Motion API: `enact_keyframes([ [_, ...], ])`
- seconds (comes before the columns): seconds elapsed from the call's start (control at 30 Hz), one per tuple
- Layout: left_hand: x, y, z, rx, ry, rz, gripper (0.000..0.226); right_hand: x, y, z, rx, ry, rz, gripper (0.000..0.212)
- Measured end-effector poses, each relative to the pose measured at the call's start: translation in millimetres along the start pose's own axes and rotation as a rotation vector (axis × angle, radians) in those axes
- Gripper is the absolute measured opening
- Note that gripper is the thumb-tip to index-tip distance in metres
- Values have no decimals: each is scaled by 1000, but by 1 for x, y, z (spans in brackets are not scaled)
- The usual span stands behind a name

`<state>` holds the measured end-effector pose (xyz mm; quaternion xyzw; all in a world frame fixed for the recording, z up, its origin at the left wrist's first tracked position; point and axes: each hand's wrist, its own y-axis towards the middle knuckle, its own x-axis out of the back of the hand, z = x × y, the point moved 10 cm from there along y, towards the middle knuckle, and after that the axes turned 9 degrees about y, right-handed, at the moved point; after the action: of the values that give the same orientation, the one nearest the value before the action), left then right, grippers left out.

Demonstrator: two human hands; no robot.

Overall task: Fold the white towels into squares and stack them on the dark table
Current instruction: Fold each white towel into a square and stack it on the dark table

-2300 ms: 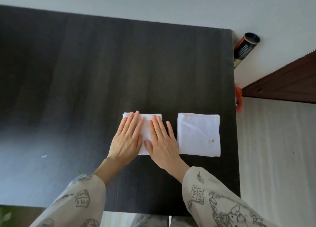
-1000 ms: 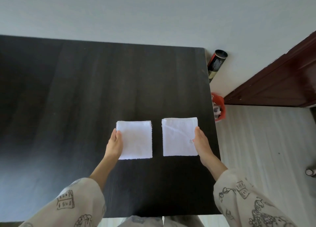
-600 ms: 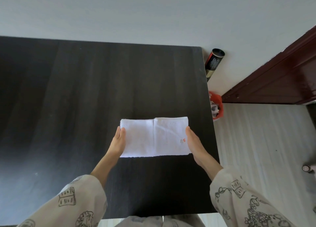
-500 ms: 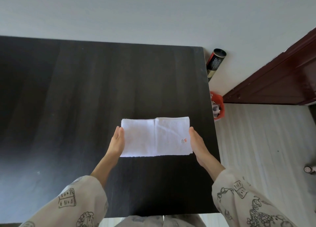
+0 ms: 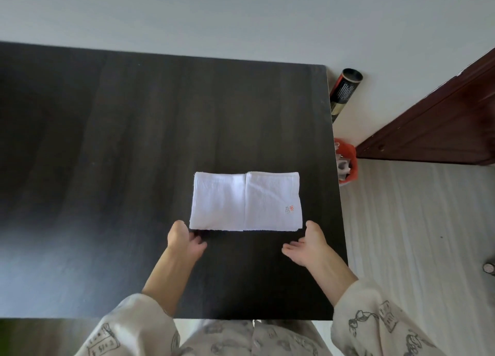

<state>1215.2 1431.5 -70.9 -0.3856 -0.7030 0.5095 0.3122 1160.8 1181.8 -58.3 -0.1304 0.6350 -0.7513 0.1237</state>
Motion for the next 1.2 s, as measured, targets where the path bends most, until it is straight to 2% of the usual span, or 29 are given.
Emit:
enact_keyframes([
  [0.07,-12,-6,6,54,-21,87,28,-12,-2,-9,-84,78,75,55],
  [0.2,-27,-5,5,118,-38,164,41,-42,-5,-15,-118,45,259,35],
  [0.37,-43,3,-5,180,-57,213,29,-59,-9,-5,-98,66,251,36],
  [0.43,-53,-2,-19,160,2,217,35,-73,-15,2,-110,66,285,29],
  [0.53,-71,-2,-45,141,81,202,47,-95,-17,18,-95,53,269,31],
  [0.67,-104,6,-87,125,124,212,50,-135,-19,46,-79,-6,248,30],
  [0.77,-134,17,-122,94,119,218,51,-175,-18,75,17,-176,275,23],
  [0.87,-167,28,-157,47,149,233,50,-217,-8,101,73,-211,290,30],
  [0.93,-188,35,-180,22,178,238,50,-241,-10,119,116,-433,316,19],
  [1.03,-216,46,-210,9,197,247,50,-273,-11,159,269,-587,298,16],
  [1.13,-242,57,-235,9,193,269,51,-311,-15,178,325,-621,397,23],
  [1.2,-259,61,-251,-1,185,291,50,-331,-3,201,397,-631,356,22],
])
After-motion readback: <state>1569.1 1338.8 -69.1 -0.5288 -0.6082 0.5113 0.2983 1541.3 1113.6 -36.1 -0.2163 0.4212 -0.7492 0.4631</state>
